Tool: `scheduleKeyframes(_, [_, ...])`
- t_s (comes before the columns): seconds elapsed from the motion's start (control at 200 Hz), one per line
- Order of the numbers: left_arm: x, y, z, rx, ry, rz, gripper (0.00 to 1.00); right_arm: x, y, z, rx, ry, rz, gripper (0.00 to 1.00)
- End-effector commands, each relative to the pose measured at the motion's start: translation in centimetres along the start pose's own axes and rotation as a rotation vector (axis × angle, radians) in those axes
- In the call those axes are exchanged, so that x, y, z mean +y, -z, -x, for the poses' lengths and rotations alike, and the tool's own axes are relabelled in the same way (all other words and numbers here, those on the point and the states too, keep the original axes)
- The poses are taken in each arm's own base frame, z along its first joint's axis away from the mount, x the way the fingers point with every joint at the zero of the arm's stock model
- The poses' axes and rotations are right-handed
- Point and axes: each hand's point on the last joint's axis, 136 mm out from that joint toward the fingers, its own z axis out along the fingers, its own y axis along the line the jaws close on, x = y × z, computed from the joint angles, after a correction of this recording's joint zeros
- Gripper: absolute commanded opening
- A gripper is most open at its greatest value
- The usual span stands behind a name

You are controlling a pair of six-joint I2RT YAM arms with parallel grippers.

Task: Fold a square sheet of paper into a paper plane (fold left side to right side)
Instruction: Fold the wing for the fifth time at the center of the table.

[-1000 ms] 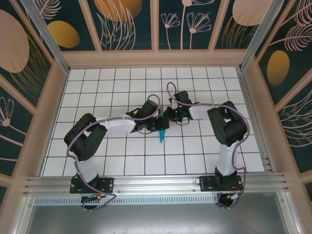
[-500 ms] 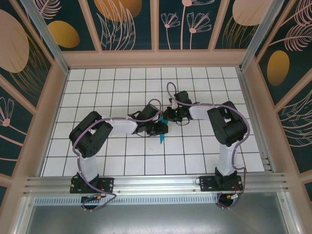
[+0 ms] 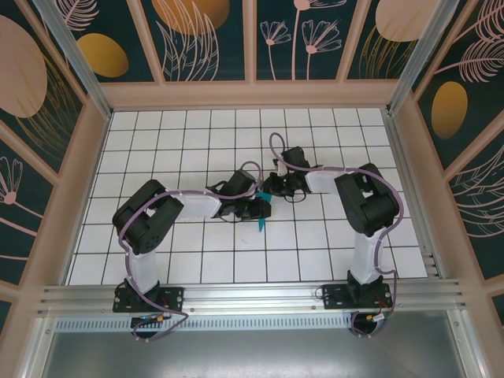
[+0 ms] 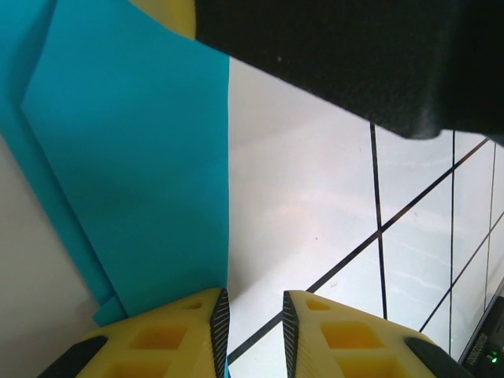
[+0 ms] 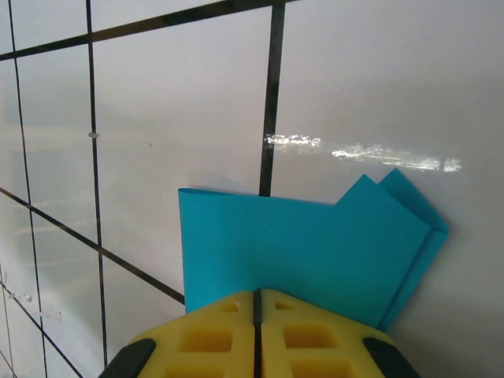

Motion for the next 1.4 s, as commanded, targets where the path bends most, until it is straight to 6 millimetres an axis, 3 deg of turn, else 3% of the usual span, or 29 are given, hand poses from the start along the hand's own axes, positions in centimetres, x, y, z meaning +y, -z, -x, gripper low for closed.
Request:
scheduleKeyframes(0.0, [2.5,-0.2,-4.6,0.145,-0.018,0.082,0.28,-3.4,-1.8,-2.1,0.062,-0.045,-0.106,0.10])
scheduleKeyframes(0.731, [1.4,0.4,-7.5,0.217,-0.087,0.042,0.25,-3.7,-2.0,-2.1,0.072,-0.055,-0.122,0.10])
scheduleKeyframes(1.396, [2.1,1.2,-10.5,0.289,-0.133,0.057,0.25,-3.9,-2.4,-2.1,0.073,-0.060,-0.125,0.10])
